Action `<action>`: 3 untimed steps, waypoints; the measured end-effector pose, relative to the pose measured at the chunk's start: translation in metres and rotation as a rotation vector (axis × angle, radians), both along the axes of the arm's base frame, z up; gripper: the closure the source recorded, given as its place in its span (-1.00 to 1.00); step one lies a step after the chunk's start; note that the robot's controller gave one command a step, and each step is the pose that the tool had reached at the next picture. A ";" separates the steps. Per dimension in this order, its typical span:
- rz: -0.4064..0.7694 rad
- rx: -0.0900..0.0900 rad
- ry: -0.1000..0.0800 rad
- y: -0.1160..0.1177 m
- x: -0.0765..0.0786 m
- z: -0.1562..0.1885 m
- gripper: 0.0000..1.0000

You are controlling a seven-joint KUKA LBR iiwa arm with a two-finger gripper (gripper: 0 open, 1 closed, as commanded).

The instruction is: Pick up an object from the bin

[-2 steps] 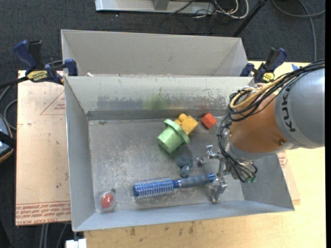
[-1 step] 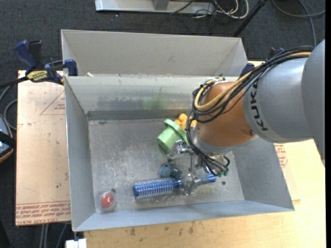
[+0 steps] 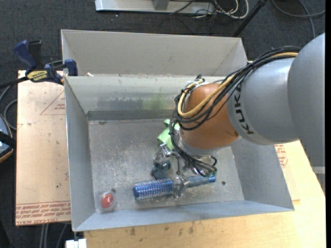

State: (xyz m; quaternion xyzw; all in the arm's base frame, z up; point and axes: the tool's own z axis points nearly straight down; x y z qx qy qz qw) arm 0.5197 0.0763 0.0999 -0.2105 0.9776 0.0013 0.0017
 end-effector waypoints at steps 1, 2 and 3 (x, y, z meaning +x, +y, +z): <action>-0.087 -0.004 0.006 0.009 0.013 -0.026 -1.00; -0.085 -0.003 0.004 0.009 0.013 -0.024 -1.00; -0.085 0.001 -0.008 0.011 0.016 -0.021 1.00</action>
Offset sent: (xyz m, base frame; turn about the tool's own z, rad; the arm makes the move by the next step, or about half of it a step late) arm 0.0111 0.0086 -0.0299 0.0877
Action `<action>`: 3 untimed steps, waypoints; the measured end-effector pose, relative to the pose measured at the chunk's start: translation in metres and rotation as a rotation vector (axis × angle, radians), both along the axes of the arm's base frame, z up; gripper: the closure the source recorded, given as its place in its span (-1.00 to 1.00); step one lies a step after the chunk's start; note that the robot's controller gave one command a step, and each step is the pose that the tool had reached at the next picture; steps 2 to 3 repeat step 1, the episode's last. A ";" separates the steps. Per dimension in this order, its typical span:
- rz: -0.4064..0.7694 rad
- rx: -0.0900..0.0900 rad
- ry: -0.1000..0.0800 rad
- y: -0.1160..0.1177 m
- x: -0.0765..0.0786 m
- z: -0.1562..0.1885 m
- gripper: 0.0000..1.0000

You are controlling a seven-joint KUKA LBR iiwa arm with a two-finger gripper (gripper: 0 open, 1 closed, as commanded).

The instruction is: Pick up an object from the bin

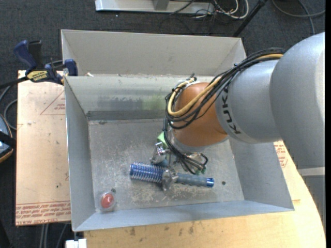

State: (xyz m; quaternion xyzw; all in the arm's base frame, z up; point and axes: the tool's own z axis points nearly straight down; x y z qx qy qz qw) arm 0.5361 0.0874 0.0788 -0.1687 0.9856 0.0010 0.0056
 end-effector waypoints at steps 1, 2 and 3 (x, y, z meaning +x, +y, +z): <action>0.001 -0.001 0.002 0.001 0.002 0.092 1.00; 0.001 -0.001 0.002 0.001 0.002 0.092 1.00; 0.001 -0.001 0.002 0.001 0.002 0.092 1.00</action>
Offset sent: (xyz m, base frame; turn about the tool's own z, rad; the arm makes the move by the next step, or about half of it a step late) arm 0.0001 -0.0002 0.0885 0.0000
